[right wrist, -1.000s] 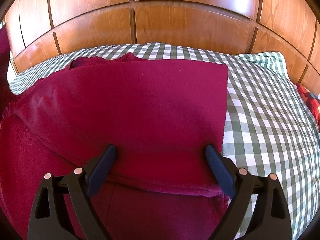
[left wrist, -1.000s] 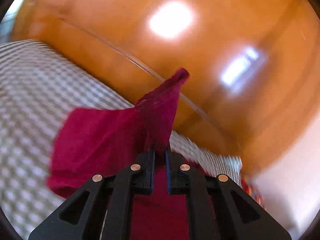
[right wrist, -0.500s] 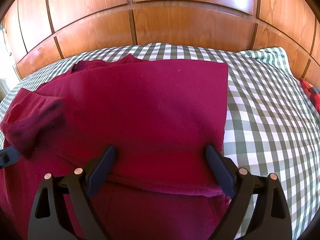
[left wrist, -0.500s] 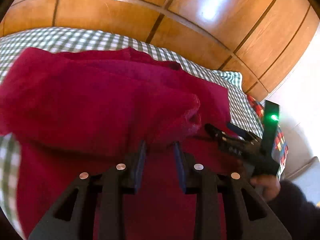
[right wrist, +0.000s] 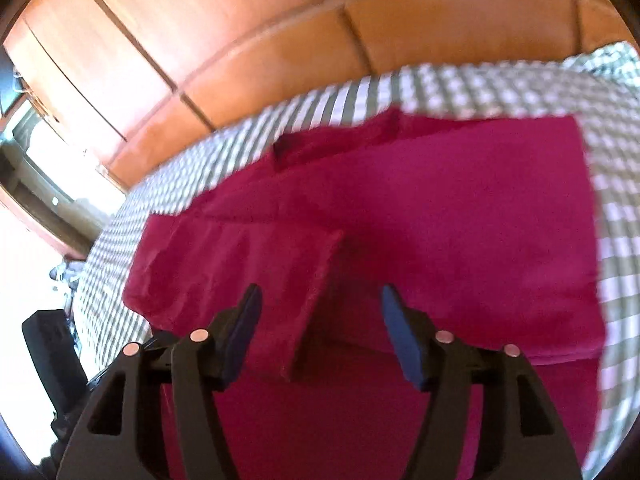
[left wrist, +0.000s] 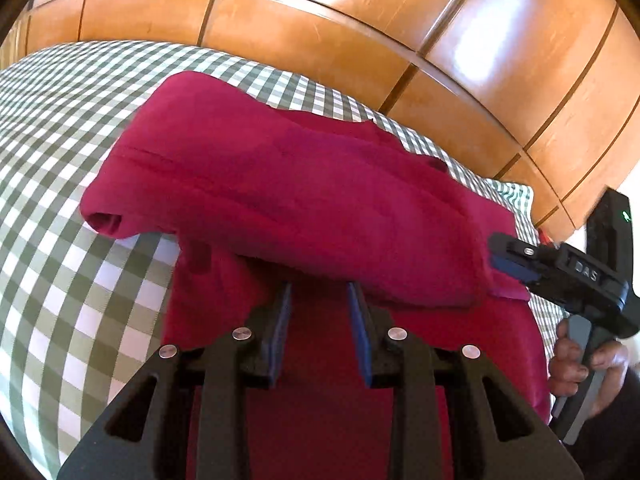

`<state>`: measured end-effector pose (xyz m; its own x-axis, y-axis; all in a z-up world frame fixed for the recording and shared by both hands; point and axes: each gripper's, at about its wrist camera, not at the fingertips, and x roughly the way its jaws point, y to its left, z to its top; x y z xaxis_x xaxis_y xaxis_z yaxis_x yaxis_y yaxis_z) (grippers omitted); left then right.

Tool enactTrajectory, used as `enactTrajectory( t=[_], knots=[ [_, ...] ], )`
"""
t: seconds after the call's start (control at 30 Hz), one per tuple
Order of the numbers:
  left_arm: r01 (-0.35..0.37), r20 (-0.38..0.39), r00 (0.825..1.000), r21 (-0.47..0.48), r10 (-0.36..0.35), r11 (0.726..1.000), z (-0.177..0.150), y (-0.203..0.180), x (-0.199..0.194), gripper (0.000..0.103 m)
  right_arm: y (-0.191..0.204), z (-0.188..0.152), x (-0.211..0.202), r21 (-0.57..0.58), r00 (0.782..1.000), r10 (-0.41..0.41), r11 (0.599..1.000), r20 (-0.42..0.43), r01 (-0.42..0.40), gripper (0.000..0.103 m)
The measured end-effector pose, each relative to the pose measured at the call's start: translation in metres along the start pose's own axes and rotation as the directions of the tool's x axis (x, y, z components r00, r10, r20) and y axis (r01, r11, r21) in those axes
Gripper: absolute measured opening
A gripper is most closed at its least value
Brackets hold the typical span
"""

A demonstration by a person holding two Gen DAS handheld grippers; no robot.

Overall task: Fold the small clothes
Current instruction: 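Grasp the other sweater side with the left gripper while the right gripper grasps the hem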

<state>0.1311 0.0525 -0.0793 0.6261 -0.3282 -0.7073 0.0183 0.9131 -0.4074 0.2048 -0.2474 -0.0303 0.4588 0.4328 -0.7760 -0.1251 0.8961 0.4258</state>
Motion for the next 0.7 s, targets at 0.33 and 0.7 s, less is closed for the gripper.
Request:
enactTrajectory(
  t=[0.33, 0.7],
  knots=[
    [-0.020, 0.024, 0.999, -0.031, 0.021, 0.999, 0.010, 0.009, 0.003, 0.028, 0.038, 0.037, -0.074, -0.127, 0.986, -0.022, 0.991, 0.165, 0.043, 0.007],
    [-0.033, -0.005, 0.999, -0.128, 0.033, 0.991, 0.012, 0.031, 0.007, 0.028, -0.113, 0.035, -0.064, 0.193, 0.975, -0.210, 0.962, 0.075, 0.192, 0.007]
  ],
)
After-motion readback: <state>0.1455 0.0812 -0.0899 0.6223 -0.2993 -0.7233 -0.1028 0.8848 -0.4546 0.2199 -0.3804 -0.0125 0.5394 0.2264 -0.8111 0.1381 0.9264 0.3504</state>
